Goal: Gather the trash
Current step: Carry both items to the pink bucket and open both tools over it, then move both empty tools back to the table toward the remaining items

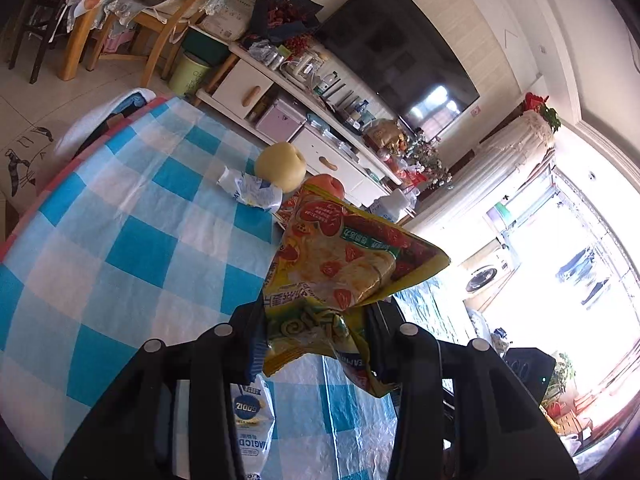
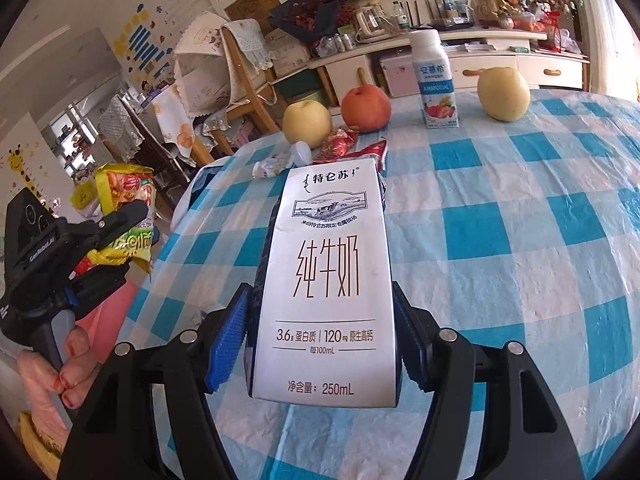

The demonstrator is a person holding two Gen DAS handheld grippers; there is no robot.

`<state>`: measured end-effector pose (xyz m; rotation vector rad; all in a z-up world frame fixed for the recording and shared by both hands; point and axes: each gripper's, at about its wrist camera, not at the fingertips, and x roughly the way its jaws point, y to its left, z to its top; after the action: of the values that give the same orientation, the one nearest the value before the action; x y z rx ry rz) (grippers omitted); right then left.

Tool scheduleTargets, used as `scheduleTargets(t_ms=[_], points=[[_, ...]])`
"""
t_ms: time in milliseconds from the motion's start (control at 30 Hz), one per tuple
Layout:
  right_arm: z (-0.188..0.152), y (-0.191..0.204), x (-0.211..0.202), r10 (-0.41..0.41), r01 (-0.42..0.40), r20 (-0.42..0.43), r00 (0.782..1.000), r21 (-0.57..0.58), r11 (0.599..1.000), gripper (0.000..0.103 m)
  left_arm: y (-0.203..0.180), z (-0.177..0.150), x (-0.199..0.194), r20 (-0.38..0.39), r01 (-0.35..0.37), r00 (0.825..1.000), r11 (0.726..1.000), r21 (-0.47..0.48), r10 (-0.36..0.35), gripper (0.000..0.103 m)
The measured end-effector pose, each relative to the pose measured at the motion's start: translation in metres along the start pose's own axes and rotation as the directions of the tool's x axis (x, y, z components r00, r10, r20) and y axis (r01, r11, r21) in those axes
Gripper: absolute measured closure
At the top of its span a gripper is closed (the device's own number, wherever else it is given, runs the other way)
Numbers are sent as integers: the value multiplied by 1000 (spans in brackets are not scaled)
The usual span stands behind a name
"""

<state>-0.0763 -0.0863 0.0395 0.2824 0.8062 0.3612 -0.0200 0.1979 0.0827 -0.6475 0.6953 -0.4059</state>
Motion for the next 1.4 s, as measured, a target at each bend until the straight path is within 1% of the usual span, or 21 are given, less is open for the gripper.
scheduleTargets(t_ms=[100,200,367,467,533,600,667,767,800,833,867,900,967,1067,1167,1200,1233,1267,1300,1333,1400], points=[[-1,18,1,19,-19,-6,1000,-35,999,36,6,10,-17,53,-44,998,999,-14,45,61],[-2,38,5,55,-56,-22,998,-61,997,36,17,20,-36,109,-87,990,995,-45,92,61],[-1,87,18,125,-132,-60,990,-134,982,36,37,37,-70,183,-198,960,975,-96,213,61],[2,122,24,178,-189,-78,981,-172,967,36,56,46,-95,220,-256,933,956,-146,284,61],[7,149,31,218,-234,-96,971,-200,952,36,71,51,-111,235,-300,911,935,-188,339,61],[12,176,36,264,-283,-112,958,-226,932,36,87,55,-130,252,-342,882,909,-237,398,61],[17,204,43,309,-332,-127,943,-251,909,36,101,58,-147,268,-366,857,887,-282,439,61],[21,244,57,375,-407,-164,913,-266,874,36,120,59,-175,295,-416,804,843,-341,516,61],[22,256,62,397,-432,-176,901,-265,862,36,127,59,-185,305,-418,790,832,-365,531,61],[23,269,68,416,-455,-190,889,-264,851,36,130,59,-192,311,-419,782,824,-381,541,61],[22,280,73,428,-470,-202,881,-265,842,36,134,59,-198,315,-424,770,814,-396,555,61],[21,291,79,439,-485,-215,872,-266,833,36,139,59,-205,316,-440,751,797,-414,579,61],[20,310,93,461,-515,-243,853,-258,817,36,145,58,-216,313,-461,725,770,-442,614,61],[19,333,111,483,-546,-272,832,-246,801,36,158,57,-231,306,-466,698,736,-491,647,61],[12,348,130,489,-561,-304,817,-224,797,35,168,57,-240,277,-491,657,677,-548,701,59],[11,352,137,480,-553,-312,820,-217,804,34,169,56,-242,264,-502,643,657,-562,718,52],[9,355,143,458,-533,-314,831,-219,817,27,171,57,-244,248,-517,630,636,-573,736,40],[8,356,149,442,-519,-316,840,-225,825,22,172,57,-246,237,-529,618,619,-581,750,34],[8,357,151,441,-518,-317,840,-224,826,21,173,57,-246,226,-540,603,599,-591,765,26],[7,355,152,441,-515,-313,841,-218,829,19,173,57,-246,226,-543,596,594,-594,771,25],[7,346,150,436,-502,-293,851,-205,840,12,173,59,-246,229,-547,590,592,-592,774,23]])
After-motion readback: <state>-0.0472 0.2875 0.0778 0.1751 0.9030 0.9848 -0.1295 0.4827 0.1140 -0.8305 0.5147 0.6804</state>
